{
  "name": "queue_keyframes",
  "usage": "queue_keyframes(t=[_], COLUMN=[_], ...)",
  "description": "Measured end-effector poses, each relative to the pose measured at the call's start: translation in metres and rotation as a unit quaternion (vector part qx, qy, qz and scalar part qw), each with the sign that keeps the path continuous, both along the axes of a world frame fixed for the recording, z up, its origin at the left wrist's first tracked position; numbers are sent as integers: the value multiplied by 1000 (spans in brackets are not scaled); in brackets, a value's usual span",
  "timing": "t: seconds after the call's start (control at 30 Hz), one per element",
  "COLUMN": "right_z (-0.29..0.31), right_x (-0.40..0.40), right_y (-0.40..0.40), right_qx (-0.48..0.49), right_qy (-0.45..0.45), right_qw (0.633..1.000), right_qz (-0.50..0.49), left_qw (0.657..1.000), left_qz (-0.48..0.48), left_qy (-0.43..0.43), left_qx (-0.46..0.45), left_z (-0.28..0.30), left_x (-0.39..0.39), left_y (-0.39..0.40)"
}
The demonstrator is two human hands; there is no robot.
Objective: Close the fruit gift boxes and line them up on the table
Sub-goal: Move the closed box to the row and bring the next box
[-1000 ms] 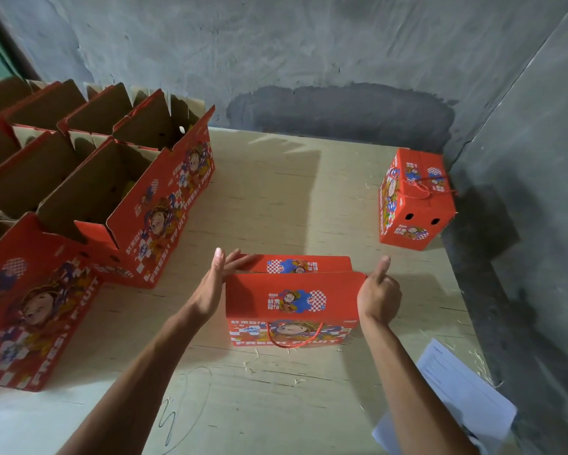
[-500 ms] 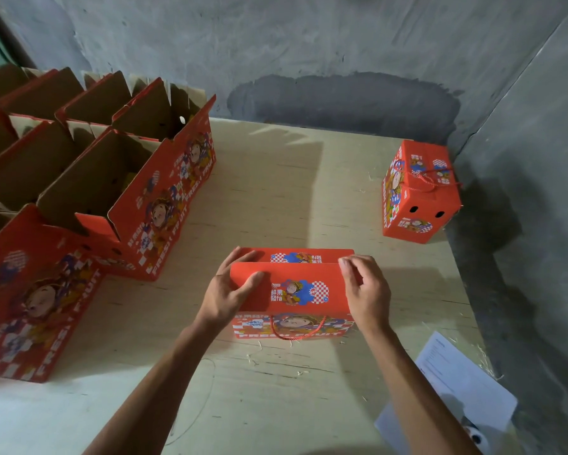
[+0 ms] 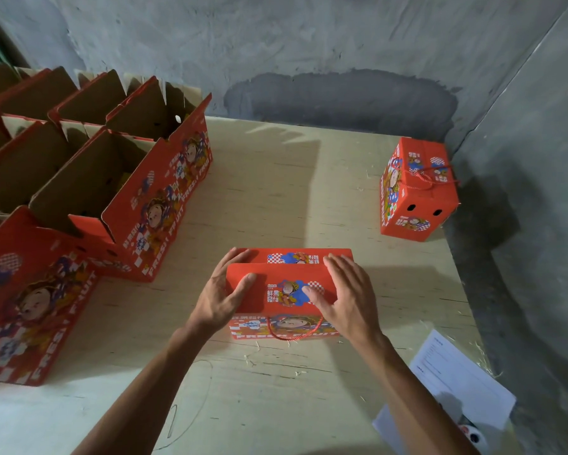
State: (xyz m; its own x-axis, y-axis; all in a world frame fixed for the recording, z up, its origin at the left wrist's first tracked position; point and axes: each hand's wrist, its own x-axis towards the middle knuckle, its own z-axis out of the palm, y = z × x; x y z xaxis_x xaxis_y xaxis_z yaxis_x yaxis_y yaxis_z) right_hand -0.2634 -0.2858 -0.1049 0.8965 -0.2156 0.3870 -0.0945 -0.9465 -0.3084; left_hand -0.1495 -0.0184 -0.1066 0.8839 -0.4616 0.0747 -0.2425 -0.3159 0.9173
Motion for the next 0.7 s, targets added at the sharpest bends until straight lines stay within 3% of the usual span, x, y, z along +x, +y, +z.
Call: queue_keyframes(t=[0.1, 0.2, 0.3, 0.4, 0.7], right_z=[4, 7, 4, 3, -1], right_x=[-3, -3, 0, 5, 14], right_y=[-4, -1, 4, 3, 0], right_qx=[-43, -15, -2, -22, -45], right_qy=[65, 75, 2, -44, -38], right_qw=[997, 997, 1000, 998, 998], right_qz=[16, 19, 19, 30, 25], left_qw=[1000, 998, 998, 997, 941], left_qz=[4, 34, 51, -4, -24], left_qy=[19, 41, -14, -74, -268], left_qx=[-15, -44, -21, 27, 205], left_z=[1, 1, -3, -2, 4], left_x=[-2, -6, -4, 0, -3], left_y=[-2, -7, -7, -4, -4])
